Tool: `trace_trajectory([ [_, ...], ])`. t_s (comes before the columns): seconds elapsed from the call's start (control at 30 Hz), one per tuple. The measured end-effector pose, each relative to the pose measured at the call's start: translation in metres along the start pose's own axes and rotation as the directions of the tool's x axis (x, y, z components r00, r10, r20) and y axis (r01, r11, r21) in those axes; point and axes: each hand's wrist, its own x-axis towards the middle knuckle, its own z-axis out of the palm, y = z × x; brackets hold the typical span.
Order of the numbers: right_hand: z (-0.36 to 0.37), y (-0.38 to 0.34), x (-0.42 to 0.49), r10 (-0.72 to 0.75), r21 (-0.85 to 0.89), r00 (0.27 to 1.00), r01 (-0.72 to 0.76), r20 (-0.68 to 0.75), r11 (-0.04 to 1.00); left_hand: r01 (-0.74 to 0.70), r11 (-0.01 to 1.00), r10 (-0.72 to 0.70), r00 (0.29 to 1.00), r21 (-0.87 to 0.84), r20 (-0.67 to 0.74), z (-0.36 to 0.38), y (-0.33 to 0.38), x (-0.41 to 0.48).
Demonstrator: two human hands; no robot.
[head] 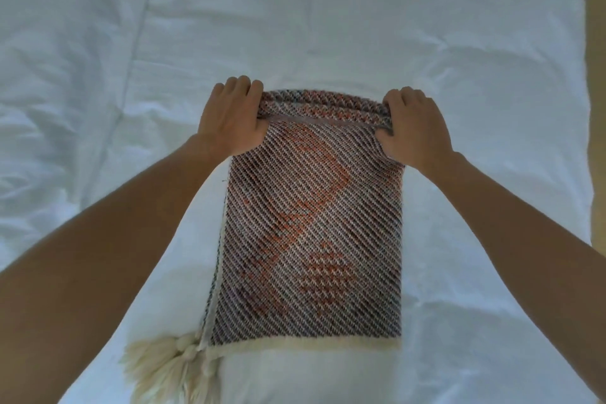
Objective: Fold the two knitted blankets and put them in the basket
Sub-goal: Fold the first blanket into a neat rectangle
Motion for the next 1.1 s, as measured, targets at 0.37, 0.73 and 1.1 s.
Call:
trace_trajectory([
  [0.37, -0.012, -0.062, -0.155, 0.083, 0.007, 0.981, -0.083, -0.173, 0.997, 0.115, 0.993, -0.119, 0.984, -0.037, -0.131, -0.027, 0.049, -0.162],
  [0.73, 0.052, -0.116, -0.303, 0.148, 0.015, 0.989, -0.148, 0.004, 0.989, 0.070, 0.997, -0.068, 0.996, -0.025, 0.064, 0.036, 0.088, -0.317],
  [1.1, 0.052, -0.138, -0.319, 0.198, 0.164, 0.939, -0.250, 0.281, 0.954, 0.220, 0.974, -0.152, 0.804, -0.050, 0.575, 0.036, 0.105, -0.328],
])
